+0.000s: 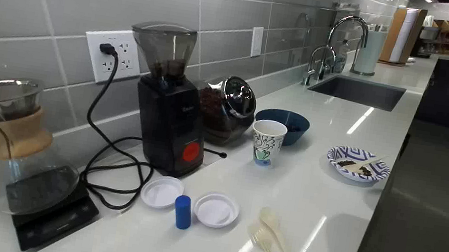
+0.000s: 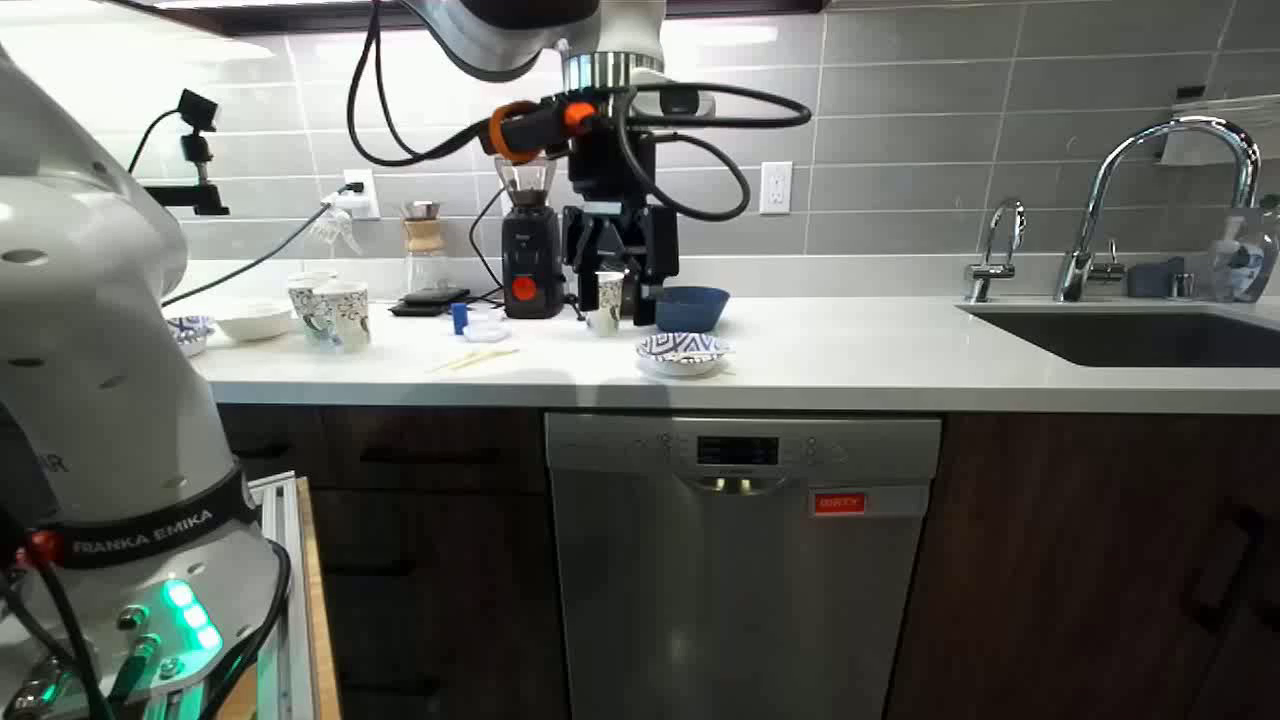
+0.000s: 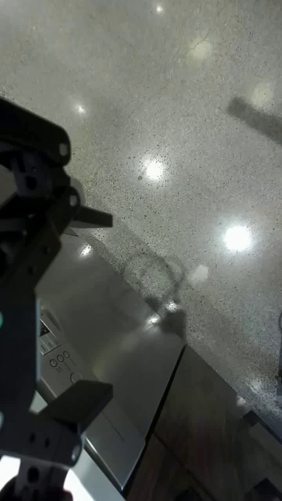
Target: Put some of the bowl's contents into the cup
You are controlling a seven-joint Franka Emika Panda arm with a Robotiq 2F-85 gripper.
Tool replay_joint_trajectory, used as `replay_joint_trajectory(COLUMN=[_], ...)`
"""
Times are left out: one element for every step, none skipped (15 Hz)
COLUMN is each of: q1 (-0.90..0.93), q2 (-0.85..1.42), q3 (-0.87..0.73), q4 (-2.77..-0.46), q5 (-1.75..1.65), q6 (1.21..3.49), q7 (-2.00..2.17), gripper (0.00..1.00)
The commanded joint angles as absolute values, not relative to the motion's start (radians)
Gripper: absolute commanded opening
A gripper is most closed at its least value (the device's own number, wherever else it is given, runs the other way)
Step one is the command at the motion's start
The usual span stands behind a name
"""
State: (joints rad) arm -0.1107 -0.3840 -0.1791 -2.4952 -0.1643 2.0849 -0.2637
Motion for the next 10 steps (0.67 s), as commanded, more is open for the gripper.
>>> replay_joint_trajectory(q1=[-0.115, -0.115, -0.115, -0.105, -0.097, -0.085, -0.073, -0.073, -0.062, -0.056], q2=[-0.384, -0.384, -0.384, -0.360, -0.332, -0.304, -0.270, -0.245, -0.209, -0.177], q3=[-0.175, -0.175, -0.175, -0.184, -0.180, -0.177, -0.168, -0.149, -0.143, -0.133], q4=[-2.494, -2.494, -2.494, -2.469, -2.437, -2.411, -2.376, -2.347, -2.304, -2.271], q5=[-0.162, -0.162, -0.162, -0.116, -0.067, -0.007, 0.053, 0.078, 0.128, 0.168], q6=[2.083, 2.083, 2.083, 2.083, 2.062, 2.069, 2.070, 2.068, 2.054, 2.055], q7=[-0.265, -0.265, -0.265, -0.258, -0.225, -0.191, -0.153, -0.090, -0.055, -0.012], gripper=[1.00, 1.00, 1.00, 1.00, 1.00, 1.00, 1.00, 1.00, 1.00, 1.00])
